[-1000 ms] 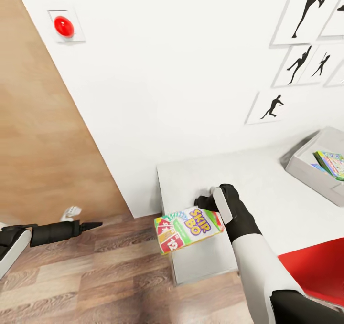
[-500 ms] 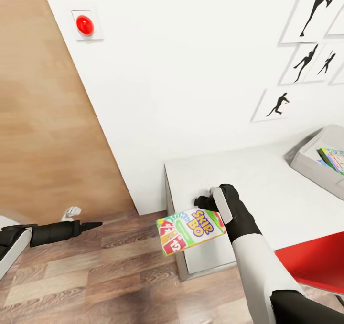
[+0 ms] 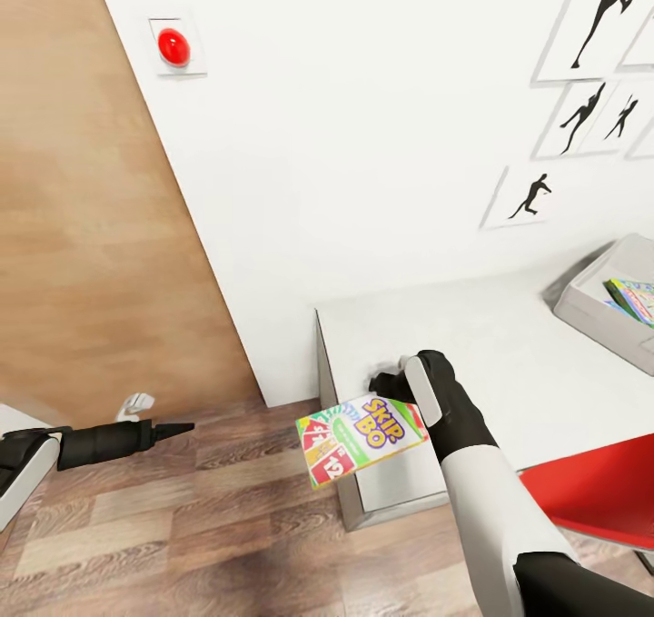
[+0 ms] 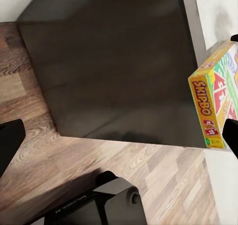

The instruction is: Put all the toys in the child's room - the three board games (two on the bed and one on the table), the two jigsaw puzzles on the table, and the tennis ball on the table - inside the toy box on the table in the child's room.

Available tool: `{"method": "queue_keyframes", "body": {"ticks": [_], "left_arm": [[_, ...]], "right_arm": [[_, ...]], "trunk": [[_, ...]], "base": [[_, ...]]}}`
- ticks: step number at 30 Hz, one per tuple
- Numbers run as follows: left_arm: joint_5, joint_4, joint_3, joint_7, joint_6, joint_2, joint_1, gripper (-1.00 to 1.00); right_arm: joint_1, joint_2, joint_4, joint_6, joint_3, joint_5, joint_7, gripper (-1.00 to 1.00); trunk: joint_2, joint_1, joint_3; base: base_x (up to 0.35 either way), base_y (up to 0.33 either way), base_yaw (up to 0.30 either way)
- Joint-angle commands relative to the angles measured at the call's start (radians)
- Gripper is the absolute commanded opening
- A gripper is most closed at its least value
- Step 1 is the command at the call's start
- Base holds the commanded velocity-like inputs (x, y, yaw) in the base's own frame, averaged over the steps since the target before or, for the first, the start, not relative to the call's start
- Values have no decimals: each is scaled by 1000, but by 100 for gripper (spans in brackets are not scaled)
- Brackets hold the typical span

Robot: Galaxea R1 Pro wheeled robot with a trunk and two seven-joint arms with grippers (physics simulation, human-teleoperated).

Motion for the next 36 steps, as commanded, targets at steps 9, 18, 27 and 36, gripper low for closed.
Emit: {"method": "queue_keyframes", "body": {"ticks": [9,18,27,36], "left_arm": [[6,0,-2,1,5,1,-1,100],[6,0,-2,0,5,1,-1,100],[6,0,-2,0,5,1,-1,100],[7,0,-2,0,6,1,-1,100]], "right_arm": [[-1,0,-12,-27,-2,-10,-8,100],[41,1,-299,-19,-2,-29,-8,100],[136,-9,-601,20,-2,-272,-1,100],[371,-118,-659,9,-1,-588,391,100]], "trunk": [[-2,1,8],[-2,1,20],[-2,1,33],[-2,1,46]], "base": [[-3,0,-134],[0,0,-172],[0,0,-172],[0,0,-133]]}}
